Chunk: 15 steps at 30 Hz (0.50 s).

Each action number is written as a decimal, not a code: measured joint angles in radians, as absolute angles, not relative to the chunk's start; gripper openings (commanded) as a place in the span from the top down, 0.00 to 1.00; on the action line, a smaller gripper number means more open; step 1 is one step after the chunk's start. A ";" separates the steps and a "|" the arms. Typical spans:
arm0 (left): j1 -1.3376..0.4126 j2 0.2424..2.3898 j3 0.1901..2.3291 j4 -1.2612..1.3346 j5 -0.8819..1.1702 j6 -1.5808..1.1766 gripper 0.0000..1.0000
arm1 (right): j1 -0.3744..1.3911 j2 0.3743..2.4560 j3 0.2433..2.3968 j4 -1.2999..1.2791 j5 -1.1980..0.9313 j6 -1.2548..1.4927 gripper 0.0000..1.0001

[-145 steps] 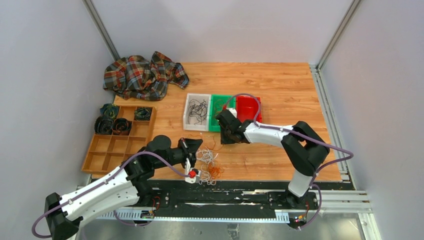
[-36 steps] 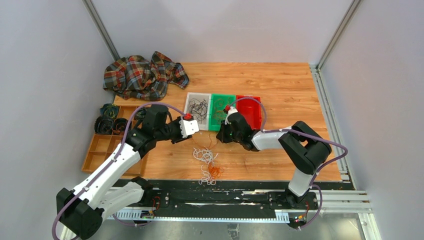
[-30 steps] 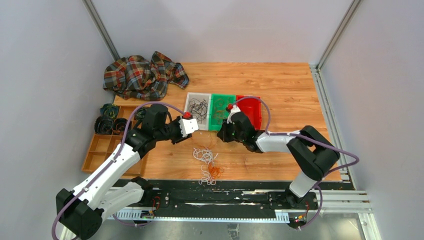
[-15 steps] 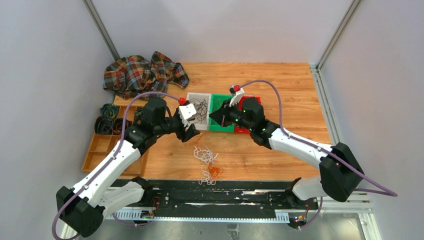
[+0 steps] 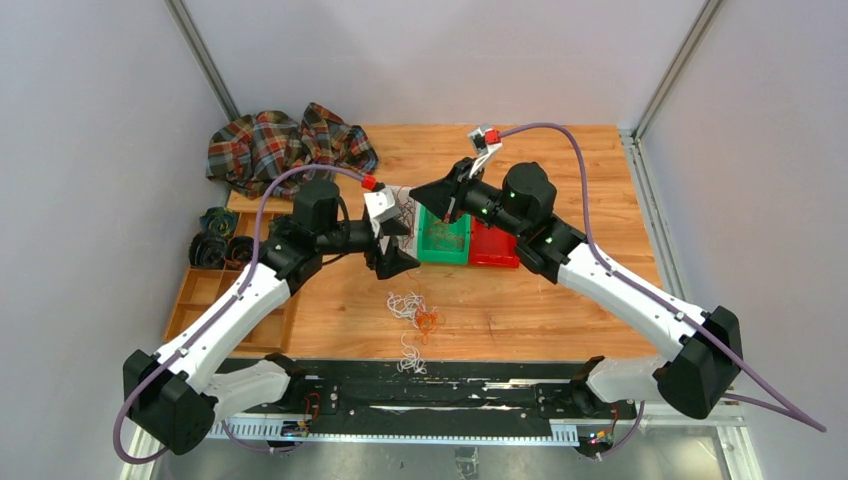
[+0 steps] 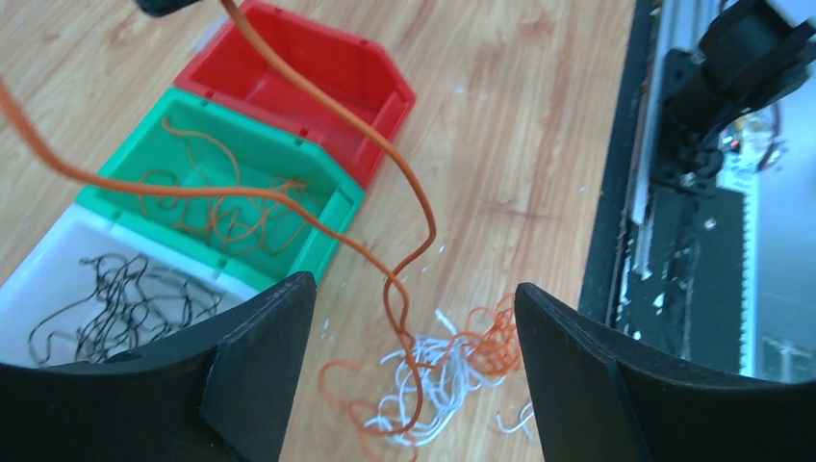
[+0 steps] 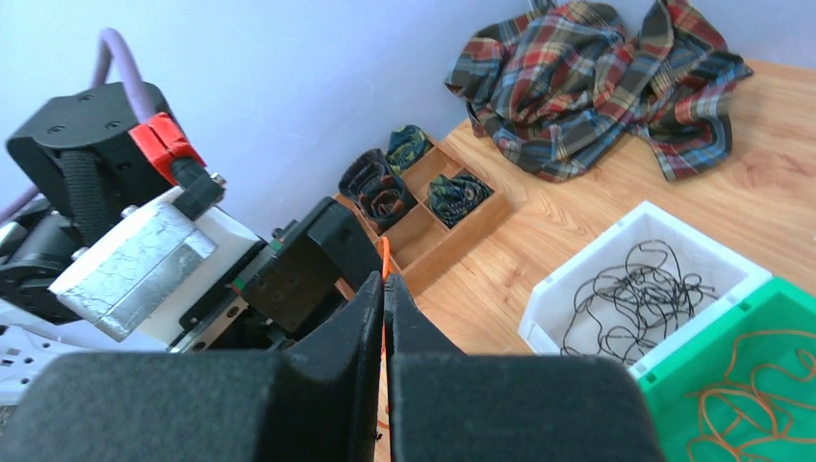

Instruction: Untangle the cables

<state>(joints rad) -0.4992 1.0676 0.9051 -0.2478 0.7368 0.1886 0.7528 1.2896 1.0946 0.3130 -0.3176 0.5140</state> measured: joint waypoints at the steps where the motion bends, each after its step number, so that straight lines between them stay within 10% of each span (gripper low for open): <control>1: -0.501 1.077 0.918 -0.237 0.752 0.174 0.30 | 0.753 1.291 1.113 0.305 -0.322 0.514 0.99; 9: -0.509 1.098 0.996 -0.176 0.695 0.139 0.95 | 0.772 1.293 1.192 0.278 -0.330 0.512 0.99; 15: -0.509 1.122 1.089 -0.191 0.678 0.140 0.99 | 0.776 1.274 1.180 0.261 -0.327 0.495 0.62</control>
